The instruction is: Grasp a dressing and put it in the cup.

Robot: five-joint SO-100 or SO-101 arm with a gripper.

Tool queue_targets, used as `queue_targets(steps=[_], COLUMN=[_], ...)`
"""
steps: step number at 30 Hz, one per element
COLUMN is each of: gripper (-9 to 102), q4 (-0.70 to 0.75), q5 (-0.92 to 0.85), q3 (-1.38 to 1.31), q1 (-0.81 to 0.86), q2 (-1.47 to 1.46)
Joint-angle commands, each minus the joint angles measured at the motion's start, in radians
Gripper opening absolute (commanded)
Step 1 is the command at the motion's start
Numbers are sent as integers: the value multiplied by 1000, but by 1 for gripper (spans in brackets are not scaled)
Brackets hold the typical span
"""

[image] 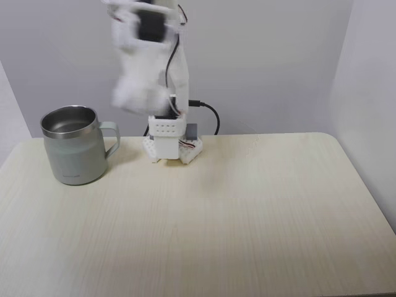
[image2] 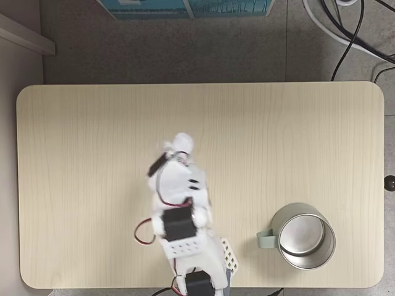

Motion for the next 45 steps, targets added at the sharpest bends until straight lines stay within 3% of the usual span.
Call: queue_targets(steps=[1,10,22,37,42,45], gripper=[0,0,0,0,0,7], q4=[31,8,8,-322,-341,-345], q5=[58,107,-64,-232,-236,-225], q3=[57,-3,-325,-825,-874,-874], q1=[235,709,1048,1183,1183,1192], q2=[-37,-28,-41,-224,-288,-316])
